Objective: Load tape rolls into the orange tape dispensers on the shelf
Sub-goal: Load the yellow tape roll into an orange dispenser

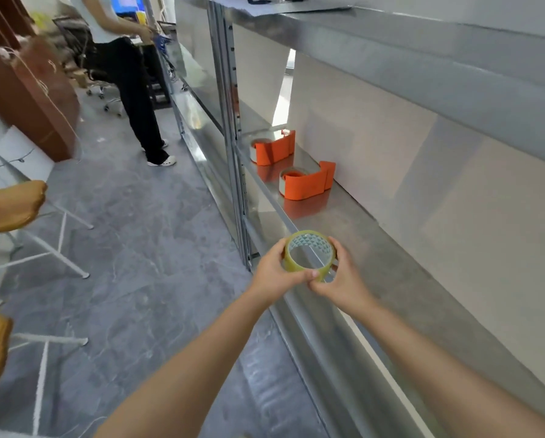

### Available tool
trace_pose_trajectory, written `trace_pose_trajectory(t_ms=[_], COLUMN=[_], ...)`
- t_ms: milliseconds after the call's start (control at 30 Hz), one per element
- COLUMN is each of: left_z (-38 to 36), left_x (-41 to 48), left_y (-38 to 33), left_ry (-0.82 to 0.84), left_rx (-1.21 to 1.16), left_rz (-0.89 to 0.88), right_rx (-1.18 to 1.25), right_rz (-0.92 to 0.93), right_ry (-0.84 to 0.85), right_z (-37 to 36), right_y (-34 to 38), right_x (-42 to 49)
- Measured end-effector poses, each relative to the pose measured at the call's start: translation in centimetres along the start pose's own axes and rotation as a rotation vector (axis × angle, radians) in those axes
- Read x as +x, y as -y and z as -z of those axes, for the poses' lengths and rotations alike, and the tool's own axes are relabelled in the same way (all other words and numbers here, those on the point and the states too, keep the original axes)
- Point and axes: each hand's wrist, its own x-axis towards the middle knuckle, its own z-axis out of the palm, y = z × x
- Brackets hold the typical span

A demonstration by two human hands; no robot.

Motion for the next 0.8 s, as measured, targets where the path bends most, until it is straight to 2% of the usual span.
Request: trace_pose_trajectory(t_ms=[267, 400, 567, 667, 733, 800], left_z=[3.1, 3.7, 3.1, 2.7, 2.5, 2.4], left_x=[11.5, 17.9, 24.1, 25.3, 25.6, 26.1], left_y=[2.1, 2.4, 2.3, 2.5, 2.9, 3.5], left_ry=[0.200, 0.349, 0.589, 0.711, 0.750, 0.768], left_rx=[0.081, 0.261, 0.554, 0.534, 0.489, 0.545], left_rz=[0.001, -0.035, -0.132, -0.220, -0.256, -0.331], right_rx=[-0.083, -0.154, -0.238, -0.317, -0.404, -0.445], right_rz=[-0.078, -0.113, -0.333, -0.437, -0.508, -0.549], right_ry=[-0.260, -0.326, -0.367, -0.407, -0.490, -0.506], right_z=[-2.8, -2.7, -2.1, -2.5, -2.9, -3.3], right_y=[-1.6, -3.1, -5.0, -5.1, -4.7, -4.4], right_x=[9.6, 14.4, 17.0, 17.0, 16.8, 16.9])
